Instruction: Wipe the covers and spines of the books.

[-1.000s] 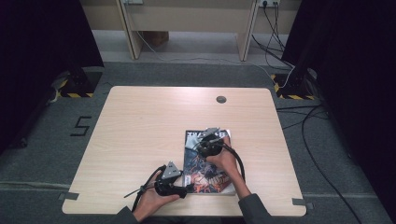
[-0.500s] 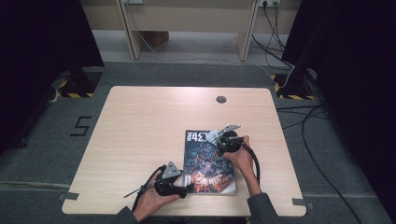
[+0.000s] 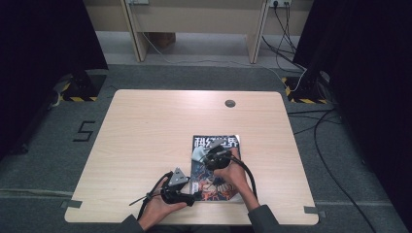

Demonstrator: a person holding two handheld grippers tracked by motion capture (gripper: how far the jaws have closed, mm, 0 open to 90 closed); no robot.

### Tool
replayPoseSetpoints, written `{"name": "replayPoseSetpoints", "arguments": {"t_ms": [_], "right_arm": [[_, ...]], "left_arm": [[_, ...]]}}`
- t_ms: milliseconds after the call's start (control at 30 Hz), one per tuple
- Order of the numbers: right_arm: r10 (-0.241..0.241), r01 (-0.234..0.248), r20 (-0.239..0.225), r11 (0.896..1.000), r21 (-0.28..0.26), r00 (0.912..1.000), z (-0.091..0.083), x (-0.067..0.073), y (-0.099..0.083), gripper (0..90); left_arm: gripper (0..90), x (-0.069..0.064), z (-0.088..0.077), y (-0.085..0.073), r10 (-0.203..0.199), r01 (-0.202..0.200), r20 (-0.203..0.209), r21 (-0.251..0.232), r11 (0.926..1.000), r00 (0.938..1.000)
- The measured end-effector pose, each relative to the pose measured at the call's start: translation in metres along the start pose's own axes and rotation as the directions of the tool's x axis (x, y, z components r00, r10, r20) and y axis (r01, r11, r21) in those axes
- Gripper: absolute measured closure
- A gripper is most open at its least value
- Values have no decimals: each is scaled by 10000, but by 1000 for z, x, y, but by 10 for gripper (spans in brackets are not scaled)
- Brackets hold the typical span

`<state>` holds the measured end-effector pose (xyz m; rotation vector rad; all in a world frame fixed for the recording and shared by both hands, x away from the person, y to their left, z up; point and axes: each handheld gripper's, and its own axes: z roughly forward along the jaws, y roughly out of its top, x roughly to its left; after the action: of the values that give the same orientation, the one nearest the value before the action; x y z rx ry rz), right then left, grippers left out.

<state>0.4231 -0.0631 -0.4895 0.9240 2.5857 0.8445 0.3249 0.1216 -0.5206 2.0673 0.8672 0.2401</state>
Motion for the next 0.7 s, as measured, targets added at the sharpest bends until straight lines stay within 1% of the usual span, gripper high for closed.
{"name": "replayPoseSetpoints", "arguments": {"t_ms": [33,67,100,133,167,233,300,333,367,400,467,533,567,600,667,700], "right_arm": [[-194,194,-269,9998,12,9995,1,10,2,696],[-194,194,-269,9998,12,9995,1,10,2,696],[-551,554,-532,9985,50,9971,2,21,5,696],[-551,554,-532,9985,50,9971,2,21,5,696],[-877,881,-468,9961,63,9950,2,28,6,696],[-947,951,-388,9954,104,9947,0,30,5,695],[-917,922,-428,9957,85,9949,0,29,4,694],[-656,661,-493,9978,84,9966,-2,25,0,690],[-656,661,-493,9978,84,9966,-2,25,0,690],[-557,564,-499,9983,112,9972,-4,21,-2,689],[-391,395,-268,9991,162,9989,-8,12,-7,689],[-76,77,-40,9998,170,10000,-13,0,-14,689],[323,-329,316,9993,192,9990,-19,-15,-23,687],[323,-329,316,9993,192,9990,-19,-15,-23,687],[728,-744,698,9970,212,9949,-25,-31,-32,687],[978,-1002,930,9947,214,9908,-28,-38,-36,689]], "left_arm": [[277,0,0,0,2,-2,6,3,10000,10000],[277,0,0,0,-15,15,19,-14,10000,10000],[276,0,0,0,-48,48,27,-17,10000,10000],[276,0,0,0,-48,48,27,-17,10000,10000],[275,0,0,0,-25,25,24,2,10000,10000],[274,0,0,0,-12,12,17,19,10000,10000],[274,0,0,0,-15,15,20,14,10000,10000],[273,0,0,0,-25,25,13,7,10000,10000],[273,0,0,0,-32,32,9,-20,10000,10000],[273,0,0,0,-23,23,5,-13,10000,10000],[272,0,0,0,-33,33,15,23,10000,10000],[272,0,-1,0,10,-11,27,34,10000,10000],[272,0,-1,-1,7,-7,44,7,10000,10000],[272,0,-1,-1,7,-7,44,7,10000,10000],[270,0,-1,-1,-20,20,132,-15,10000,9999],[267,0,-2,-2,31,-31,163,36,10000,9999]]}}
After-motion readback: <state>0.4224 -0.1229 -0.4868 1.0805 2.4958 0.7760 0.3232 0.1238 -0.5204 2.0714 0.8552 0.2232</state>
